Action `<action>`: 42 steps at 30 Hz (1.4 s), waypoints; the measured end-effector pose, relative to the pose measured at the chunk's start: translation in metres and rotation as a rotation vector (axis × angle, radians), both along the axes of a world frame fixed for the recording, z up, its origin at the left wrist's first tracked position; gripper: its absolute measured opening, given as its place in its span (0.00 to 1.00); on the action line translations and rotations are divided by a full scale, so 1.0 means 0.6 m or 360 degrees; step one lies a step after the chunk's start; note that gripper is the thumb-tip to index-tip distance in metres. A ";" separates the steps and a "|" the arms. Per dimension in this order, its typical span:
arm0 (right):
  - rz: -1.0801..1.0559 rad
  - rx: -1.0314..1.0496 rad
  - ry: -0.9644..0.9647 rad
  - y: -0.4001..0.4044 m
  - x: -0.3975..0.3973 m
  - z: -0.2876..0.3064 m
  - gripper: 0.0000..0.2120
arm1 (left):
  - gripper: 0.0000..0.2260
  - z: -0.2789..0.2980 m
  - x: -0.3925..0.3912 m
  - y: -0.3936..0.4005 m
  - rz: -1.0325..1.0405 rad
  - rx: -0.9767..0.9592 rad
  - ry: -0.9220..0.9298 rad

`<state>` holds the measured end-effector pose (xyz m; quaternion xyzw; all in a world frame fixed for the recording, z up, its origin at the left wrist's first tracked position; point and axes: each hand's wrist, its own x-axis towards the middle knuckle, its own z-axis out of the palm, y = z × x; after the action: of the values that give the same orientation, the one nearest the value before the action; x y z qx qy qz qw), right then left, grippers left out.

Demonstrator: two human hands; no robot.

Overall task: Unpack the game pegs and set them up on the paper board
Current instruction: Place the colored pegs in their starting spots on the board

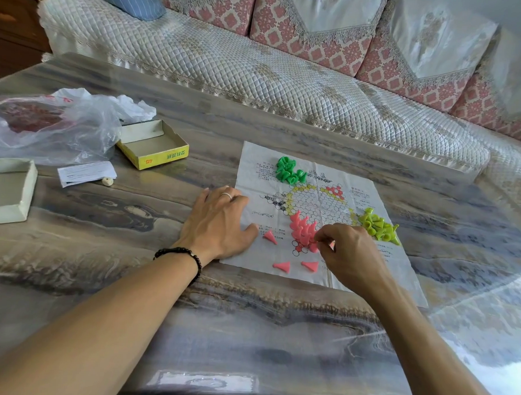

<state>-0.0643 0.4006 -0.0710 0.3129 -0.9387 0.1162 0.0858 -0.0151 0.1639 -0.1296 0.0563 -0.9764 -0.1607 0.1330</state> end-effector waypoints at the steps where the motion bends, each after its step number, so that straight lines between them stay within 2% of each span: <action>1: -0.0003 -0.0001 0.0007 0.000 0.000 0.000 0.06 | 0.30 0.000 0.000 0.000 -0.0001 0.0003 -0.0004; 6: -0.0072 -0.0073 0.0064 0.004 0.011 0.002 0.08 | 0.30 -0.001 -0.001 0.001 0.0015 0.0007 -0.0014; 8: -0.0019 -0.0111 0.0071 0.007 0.018 0.006 0.04 | 0.30 0.000 -0.001 0.001 0.0023 0.0002 -0.0023; 11: 0.0052 -0.0130 -0.0086 0.008 0.035 0.018 0.02 | 0.30 0.002 0.000 0.002 0.0022 -0.0002 -0.0014; 15: 0.0096 0.0061 -0.0253 0.007 0.049 0.016 0.09 | 0.29 0.002 0.000 0.002 0.0023 -0.0007 0.0008; 20: 0.0137 0.0085 -0.0209 -0.003 0.057 0.001 0.08 | 0.29 0.004 0.001 0.002 0.0022 -0.0014 0.0005; 27: 0.0001 -0.0243 -0.0289 -0.007 0.043 0.015 0.04 | 0.28 0.002 0.000 0.001 0.0015 -0.0002 -0.0008; 31: -0.0054 -0.0293 -0.0157 -0.014 0.035 0.019 0.03 | 0.30 0.004 0.001 0.002 0.0014 0.0007 -0.0026; 34: -0.0091 -0.0338 -0.0209 -0.018 0.031 0.018 0.02 | 0.29 0.003 0.001 0.002 0.0013 0.0006 -0.0017; 42: -0.0080 -0.0175 -0.0166 -0.032 0.025 0.007 0.03 | 0.29 0.001 -0.001 0.000 0.0012 -0.0008 -0.0013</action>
<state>-0.0495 0.3816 -0.0666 0.2775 -0.9417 0.1815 0.0568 -0.0157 0.1640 -0.1287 0.0601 -0.9771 -0.1575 0.1298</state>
